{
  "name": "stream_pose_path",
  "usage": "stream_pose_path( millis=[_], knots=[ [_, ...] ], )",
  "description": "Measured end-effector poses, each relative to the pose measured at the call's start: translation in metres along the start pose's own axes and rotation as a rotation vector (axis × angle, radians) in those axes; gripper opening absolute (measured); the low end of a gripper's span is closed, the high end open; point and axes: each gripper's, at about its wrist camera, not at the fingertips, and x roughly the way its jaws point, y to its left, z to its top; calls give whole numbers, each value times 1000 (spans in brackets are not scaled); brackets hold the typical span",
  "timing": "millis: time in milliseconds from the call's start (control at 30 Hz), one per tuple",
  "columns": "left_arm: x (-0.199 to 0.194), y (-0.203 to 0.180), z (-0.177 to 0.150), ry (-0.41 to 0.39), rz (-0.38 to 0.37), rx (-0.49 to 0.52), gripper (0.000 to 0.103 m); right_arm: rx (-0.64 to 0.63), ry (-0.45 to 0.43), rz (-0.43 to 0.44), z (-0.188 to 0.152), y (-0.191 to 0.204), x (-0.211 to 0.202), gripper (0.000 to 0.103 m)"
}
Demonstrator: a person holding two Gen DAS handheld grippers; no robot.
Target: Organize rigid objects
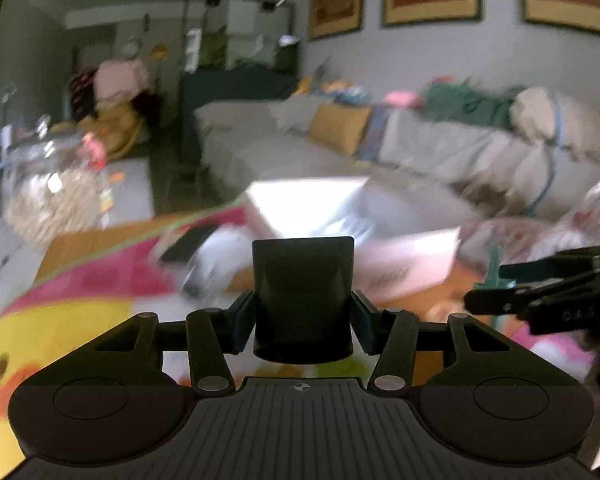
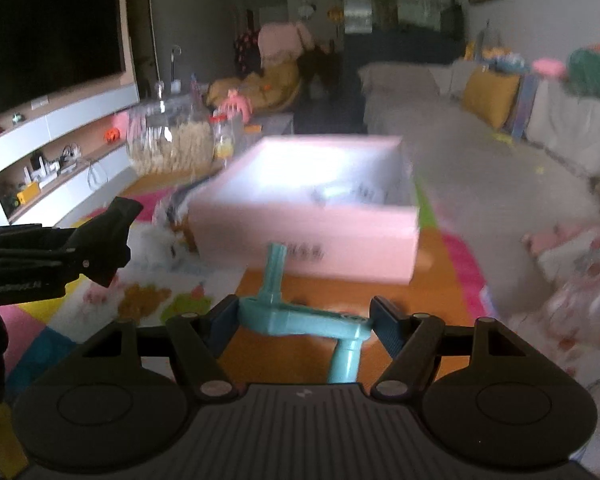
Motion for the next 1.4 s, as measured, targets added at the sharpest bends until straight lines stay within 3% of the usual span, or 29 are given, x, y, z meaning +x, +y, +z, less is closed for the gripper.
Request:
stream_pose_path(
  millis=[133,200,233,300,367,400,500,567,667,767,900,1033,1200,1267,1400],
  knots=[
    [18,-14,51,-102,-59,49,56,-13,-87,-29,19,-5,-21,72],
    [42,-15,81,-137,-100,8,56,-19,-125,-45,25,-7,-27,72],
    [57,-14,93,-122,-123,-31,56,-22,-137,-53,26,-7,-28,72],
    [106,-10,109,35,-175,-120,55,-20,-137,-66,28,-9,-27,71],
    [144,-6,107,140,-207,-191,56,-11,-127,-74,28,-10,-25,71],
    [151,-5,103,145,-189,-196,56,-7,-124,-79,28,-12,-24,71],
    [145,2,84,85,-129,-188,56,-7,-127,-96,28,-16,-25,71],
    [132,8,76,58,-136,-196,56,0,-133,-102,30,-21,-24,71],
    [119,3,66,65,-166,-103,56,18,-132,-93,41,-24,-13,71],
    [125,-7,72,99,-169,-12,58,7,-159,-84,61,-20,4,72],
    [133,5,89,56,-142,-64,58,0,-207,-83,93,-14,27,72],
    [157,1,96,217,-156,34,58,15,-144,-68,112,-20,54,75],
    [161,9,81,278,-198,72,58,34,-118,-94,102,-22,64,79],
    [156,11,77,268,-196,95,58,39,-101,-103,95,-22,67,79],
    [143,29,78,219,-191,5,56,1,-89,-144,80,-18,68,79]
  ],
)
